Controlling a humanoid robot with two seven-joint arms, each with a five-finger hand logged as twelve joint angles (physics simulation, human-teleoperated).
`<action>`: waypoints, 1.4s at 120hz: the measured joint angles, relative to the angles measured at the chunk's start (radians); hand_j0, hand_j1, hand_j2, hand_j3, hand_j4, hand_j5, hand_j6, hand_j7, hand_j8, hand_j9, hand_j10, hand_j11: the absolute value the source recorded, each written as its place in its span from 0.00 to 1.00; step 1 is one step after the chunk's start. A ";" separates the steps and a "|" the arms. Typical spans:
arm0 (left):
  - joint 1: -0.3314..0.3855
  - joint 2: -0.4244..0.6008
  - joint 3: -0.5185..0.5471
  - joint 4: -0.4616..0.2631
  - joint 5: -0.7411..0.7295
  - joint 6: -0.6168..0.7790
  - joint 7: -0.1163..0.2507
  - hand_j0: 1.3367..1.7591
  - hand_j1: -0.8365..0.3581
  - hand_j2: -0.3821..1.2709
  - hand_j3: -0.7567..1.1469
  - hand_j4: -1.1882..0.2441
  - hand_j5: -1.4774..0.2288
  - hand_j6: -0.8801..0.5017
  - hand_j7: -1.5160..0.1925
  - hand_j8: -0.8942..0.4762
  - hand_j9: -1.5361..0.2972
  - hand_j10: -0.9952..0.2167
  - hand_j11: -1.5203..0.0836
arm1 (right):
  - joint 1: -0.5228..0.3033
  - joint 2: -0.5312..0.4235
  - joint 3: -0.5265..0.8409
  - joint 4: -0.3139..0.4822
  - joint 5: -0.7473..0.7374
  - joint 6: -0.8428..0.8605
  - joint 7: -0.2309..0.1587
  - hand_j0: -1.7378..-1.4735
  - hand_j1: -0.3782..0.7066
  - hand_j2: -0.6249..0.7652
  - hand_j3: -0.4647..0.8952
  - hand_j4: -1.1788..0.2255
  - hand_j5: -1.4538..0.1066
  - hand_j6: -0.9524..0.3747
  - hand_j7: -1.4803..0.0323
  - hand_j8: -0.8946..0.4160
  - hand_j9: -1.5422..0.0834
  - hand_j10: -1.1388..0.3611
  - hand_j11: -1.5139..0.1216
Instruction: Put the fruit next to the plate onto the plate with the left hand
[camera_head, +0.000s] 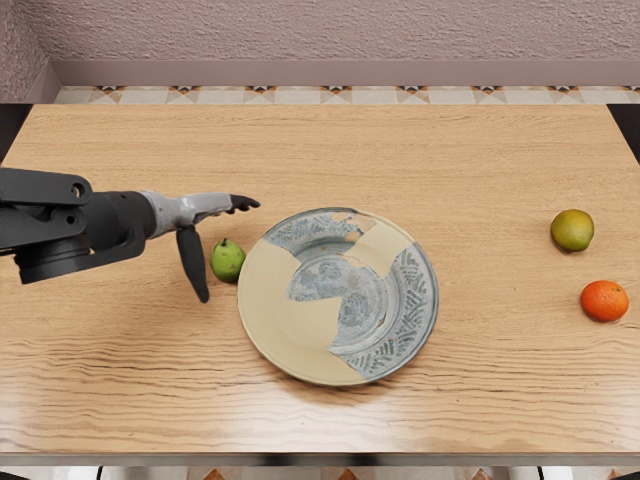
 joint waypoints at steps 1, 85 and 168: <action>0.000 0.000 0.000 0.000 0.000 0.001 0.000 0.76 0.93 0.24 0.40 0.79 0.82 0.59 0.84 0.61 0.79 0.77 0.90 | 0.000 0.000 0.000 0.000 0.000 0.000 0.000 0.30 0.06 0.45 0.34 0.82 0.91 0.70 0.95 0.66 0.93 0.74 0.90; 0.022 0.001 0.006 0.012 0.016 0.007 -0.017 0.76 0.70 0.27 0.40 0.62 0.64 0.42 0.66 0.44 0.63 0.58 0.71 | 0.000 0.000 0.000 0.000 0.000 0.000 0.000 0.30 0.06 0.45 0.34 0.82 0.91 0.70 0.95 0.66 0.93 0.74 0.90; 0.045 -0.019 0.012 0.025 0.033 0.046 -0.016 0.76 0.62 0.28 0.40 0.57 0.58 0.37 0.60 0.38 0.57 0.51 0.65 | 0.000 0.000 0.000 0.000 0.000 0.000 0.000 0.30 0.06 0.45 0.34 0.82 0.91 0.70 0.95 0.66 0.93 0.74 0.90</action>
